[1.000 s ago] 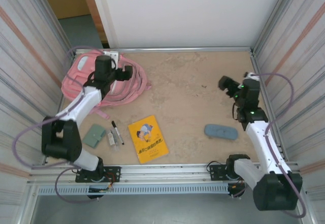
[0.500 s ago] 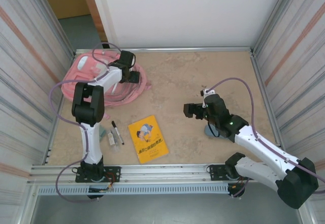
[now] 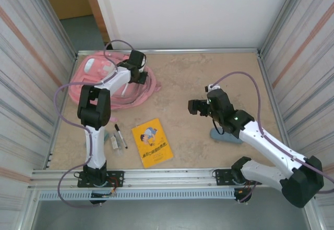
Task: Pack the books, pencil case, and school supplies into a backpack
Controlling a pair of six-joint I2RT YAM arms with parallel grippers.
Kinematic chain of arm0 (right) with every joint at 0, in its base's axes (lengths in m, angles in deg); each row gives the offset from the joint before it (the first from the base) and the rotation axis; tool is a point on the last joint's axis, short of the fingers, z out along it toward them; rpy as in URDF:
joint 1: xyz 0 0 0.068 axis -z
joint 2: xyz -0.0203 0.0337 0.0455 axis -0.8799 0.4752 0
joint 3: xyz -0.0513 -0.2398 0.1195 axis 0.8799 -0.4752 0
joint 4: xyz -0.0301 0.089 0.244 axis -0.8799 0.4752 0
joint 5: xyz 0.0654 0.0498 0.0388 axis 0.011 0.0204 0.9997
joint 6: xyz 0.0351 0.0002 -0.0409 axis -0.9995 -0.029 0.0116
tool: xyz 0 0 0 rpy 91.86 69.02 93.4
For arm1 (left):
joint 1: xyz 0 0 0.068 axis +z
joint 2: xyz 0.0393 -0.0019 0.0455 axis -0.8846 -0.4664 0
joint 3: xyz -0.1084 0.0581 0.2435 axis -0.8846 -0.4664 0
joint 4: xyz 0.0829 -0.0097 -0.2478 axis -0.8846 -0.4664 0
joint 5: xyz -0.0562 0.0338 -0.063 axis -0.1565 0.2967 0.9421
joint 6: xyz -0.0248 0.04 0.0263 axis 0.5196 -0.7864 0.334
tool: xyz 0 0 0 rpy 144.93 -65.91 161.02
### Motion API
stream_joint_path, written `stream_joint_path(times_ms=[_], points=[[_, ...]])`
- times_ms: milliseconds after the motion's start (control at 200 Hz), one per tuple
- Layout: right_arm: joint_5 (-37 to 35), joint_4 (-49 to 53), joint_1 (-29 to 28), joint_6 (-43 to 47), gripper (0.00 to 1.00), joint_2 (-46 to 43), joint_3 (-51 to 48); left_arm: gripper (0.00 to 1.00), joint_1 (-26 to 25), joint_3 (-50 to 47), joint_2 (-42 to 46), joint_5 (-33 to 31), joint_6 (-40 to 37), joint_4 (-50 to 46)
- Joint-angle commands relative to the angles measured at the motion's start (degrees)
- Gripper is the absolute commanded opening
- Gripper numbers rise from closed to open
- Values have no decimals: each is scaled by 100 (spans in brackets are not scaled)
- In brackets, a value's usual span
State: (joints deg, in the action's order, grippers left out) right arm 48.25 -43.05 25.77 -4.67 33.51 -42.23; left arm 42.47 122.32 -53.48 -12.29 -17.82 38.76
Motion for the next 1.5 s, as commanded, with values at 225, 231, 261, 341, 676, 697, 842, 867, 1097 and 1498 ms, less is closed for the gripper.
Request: stream_joint_path(times_ms=[225, 231, 261, 341, 676, 697, 842, 867, 1097, 1498], points=[[820, 157, 947, -1448, 99, 745, 466, 0, -1189, 140, 450, 793, -2246, 957], [885, 154, 992, -1494, 99, 770, 474, 0, -1204, 164, 445, 797, -2269, 958], [1297, 133, 1281, -1655, 99, 899, 527, 0, -1252, 343, 410, 900, -2346, 940], [2213, -43, 1707, -1642, 100, 1313, 752, 0, -1279, 626, 426, 1552, -2277, 922], [3061, -80, 1449, -1105, 67, 3904, 2852, 50, -1049, -315, 1415, 1075, -1055, 1011], [2981, -29, 1449, -1051, 67, 4035, 2986, 56, -1006, -387, 1488, 1046, -866, 910], [3026, -15, 1622, -618, 68, 4949, 3788, 61, -725, -1477, 2138, 368, 1060, 629], [3054, -18, 1625, -531, 68, 5147, 3960, 61, -665, -1643, 2221, 216, 1484, 504], [3285, 150, 1684, -290, 82, 6557, 5277, 64, -339, -2698, 2470, -63, 3798, -826], [4016, -68, 1961, -587, 27, 6446, 4868, 63, -58, -3317, 2028, -164, 4014, 181]])
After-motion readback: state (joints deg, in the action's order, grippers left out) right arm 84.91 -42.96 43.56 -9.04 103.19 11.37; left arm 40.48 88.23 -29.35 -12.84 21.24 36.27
